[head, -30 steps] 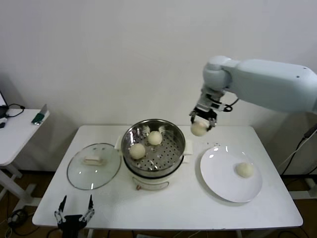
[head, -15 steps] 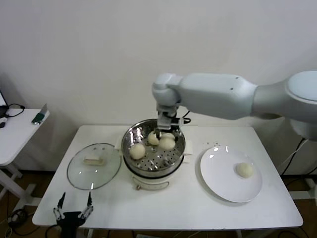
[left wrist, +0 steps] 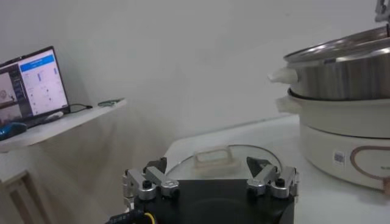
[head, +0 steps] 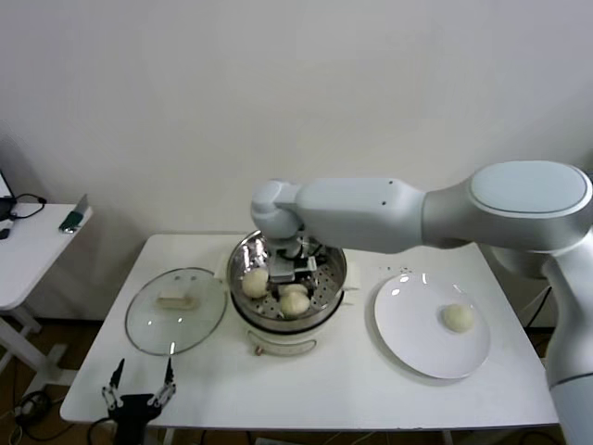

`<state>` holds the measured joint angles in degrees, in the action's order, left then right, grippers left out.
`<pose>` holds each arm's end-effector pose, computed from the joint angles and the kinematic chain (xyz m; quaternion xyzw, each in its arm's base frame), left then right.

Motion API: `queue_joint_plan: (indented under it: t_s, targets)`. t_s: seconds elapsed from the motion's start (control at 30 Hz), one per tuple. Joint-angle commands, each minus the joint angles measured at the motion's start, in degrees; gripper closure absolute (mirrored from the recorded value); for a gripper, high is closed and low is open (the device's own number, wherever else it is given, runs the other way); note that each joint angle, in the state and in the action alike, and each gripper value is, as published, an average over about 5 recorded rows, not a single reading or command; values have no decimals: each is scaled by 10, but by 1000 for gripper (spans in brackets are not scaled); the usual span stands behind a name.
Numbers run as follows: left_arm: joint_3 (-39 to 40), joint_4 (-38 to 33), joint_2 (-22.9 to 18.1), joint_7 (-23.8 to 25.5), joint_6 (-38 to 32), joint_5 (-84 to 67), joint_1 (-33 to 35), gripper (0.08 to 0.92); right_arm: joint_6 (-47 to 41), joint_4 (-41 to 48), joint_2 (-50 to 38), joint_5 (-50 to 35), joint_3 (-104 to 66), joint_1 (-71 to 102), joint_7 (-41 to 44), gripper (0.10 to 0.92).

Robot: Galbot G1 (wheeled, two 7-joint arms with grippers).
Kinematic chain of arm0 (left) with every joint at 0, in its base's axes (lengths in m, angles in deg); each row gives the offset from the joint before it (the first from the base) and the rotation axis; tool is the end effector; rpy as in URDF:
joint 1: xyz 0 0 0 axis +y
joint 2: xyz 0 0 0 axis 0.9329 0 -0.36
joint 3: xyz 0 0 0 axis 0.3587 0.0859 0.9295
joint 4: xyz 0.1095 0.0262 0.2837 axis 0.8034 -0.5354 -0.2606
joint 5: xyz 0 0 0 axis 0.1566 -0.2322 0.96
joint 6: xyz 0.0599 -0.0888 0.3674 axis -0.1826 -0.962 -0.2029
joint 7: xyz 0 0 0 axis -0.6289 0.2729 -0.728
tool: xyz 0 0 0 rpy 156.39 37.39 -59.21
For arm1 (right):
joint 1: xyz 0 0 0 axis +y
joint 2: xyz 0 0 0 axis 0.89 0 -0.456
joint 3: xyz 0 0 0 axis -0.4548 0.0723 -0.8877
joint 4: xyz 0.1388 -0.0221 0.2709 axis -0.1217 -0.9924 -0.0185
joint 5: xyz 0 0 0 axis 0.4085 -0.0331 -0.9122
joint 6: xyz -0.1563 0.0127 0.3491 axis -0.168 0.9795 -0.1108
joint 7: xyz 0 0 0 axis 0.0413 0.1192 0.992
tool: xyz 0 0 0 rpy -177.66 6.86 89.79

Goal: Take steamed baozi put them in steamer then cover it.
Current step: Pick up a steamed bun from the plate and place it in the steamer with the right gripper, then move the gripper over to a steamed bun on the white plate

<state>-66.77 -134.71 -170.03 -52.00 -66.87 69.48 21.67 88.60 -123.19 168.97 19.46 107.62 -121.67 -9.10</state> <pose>0.1531 0.0703 -0.3468 0.0911 -0.9829 -0.1267 0.0980 0.4727 0.2800 -0.1069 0.6895 0.0287 0.7231 0.0293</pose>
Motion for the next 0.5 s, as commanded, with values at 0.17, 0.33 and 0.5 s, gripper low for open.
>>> queue_joint_plan:
  t_s: [0.17,0.33,0.5]
  targets:
    - [-2,-1,2,0,2,-2,-3,177,6,4,17,9,-2,21,-5,281]
    - [-2,0,2,0,2,-2,-5,177,16,8,6,40,-17,16,-6,210]
    - [-1,-1,1,0,2,-2,-4,177,10,8,-18,40,-39,-7,-10,203]
